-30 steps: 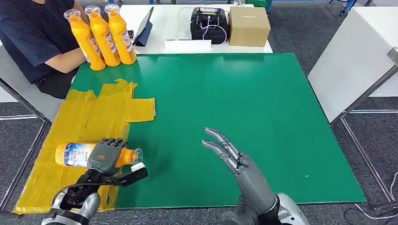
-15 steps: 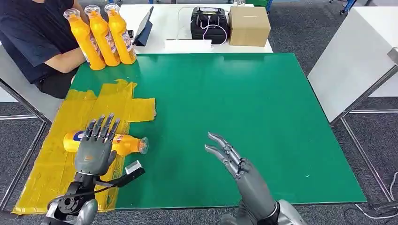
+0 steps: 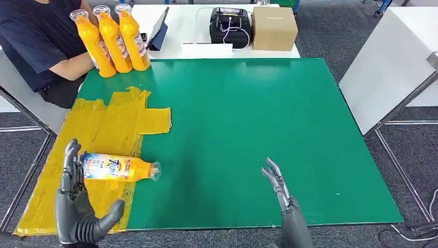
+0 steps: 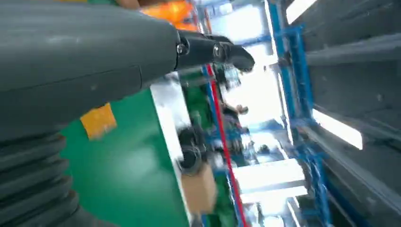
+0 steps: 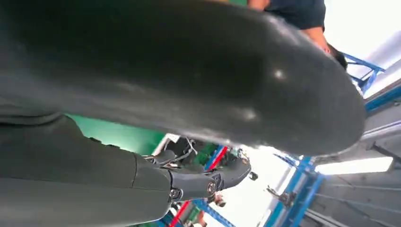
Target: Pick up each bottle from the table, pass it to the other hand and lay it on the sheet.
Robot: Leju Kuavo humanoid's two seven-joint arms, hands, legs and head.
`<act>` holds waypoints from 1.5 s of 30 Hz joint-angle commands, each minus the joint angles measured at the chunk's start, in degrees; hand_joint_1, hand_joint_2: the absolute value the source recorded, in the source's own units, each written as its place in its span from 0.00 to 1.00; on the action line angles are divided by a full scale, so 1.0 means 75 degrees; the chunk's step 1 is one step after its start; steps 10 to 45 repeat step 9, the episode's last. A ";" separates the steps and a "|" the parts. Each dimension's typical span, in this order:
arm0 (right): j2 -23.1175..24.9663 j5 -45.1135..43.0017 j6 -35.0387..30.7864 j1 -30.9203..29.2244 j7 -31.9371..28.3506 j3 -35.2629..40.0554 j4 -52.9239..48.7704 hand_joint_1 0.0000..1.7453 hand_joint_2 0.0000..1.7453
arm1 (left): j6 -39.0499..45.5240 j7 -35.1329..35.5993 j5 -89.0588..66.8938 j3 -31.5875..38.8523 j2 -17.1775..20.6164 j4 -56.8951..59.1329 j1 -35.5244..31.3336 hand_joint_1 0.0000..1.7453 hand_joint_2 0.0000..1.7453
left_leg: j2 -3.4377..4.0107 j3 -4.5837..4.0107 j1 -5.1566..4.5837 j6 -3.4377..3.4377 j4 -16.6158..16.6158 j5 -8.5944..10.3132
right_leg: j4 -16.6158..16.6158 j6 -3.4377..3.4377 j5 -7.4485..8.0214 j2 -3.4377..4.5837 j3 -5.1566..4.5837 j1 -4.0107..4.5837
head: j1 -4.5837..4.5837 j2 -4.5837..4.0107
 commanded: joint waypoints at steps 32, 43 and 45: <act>0.0365 0.0407 -0.0145 -0.0234 0.0536 0.0383 0.1019 0.00 0.00 | 0.0564 0.0283 0.0441 -0.1854 0.0432 0.0763 -0.0097 0.00 1.00 | 0.0019 0.0046 -0.0002 -0.0007 -0.0022 -0.0001 | -0.0019 0.0005 0.0007 0.0007 0.0109 -0.0001 | -0.0006 0.0000; 0.0365 0.0407 -0.0145 -0.0234 0.0536 0.0383 0.1019 0.00 0.00 | 0.0564 0.0283 0.0441 -0.1854 0.0432 0.0763 -0.0097 0.00 1.00 | 0.0019 0.0046 -0.0002 -0.0007 -0.0022 -0.0001 | -0.0019 0.0005 0.0007 0.0007 0.0109 -0.0001 | -0.0006 0.0000; 0.0365 0.0407 -0.0145 -0.0234 0.0536 0.0383 0.1019 0.00 0.00 | 0.0564 0.0283 0.0441 -0.1854 0.0432 0.0763 -0.0097 0.00 1.00 | 0.0019 0.0046 -0.0002 -0.0007 -0.0022 -0.0001 | -0.0019 0.0005 0.0007 0.0007 0.0109 -0.0001 | -0.0006 0.0000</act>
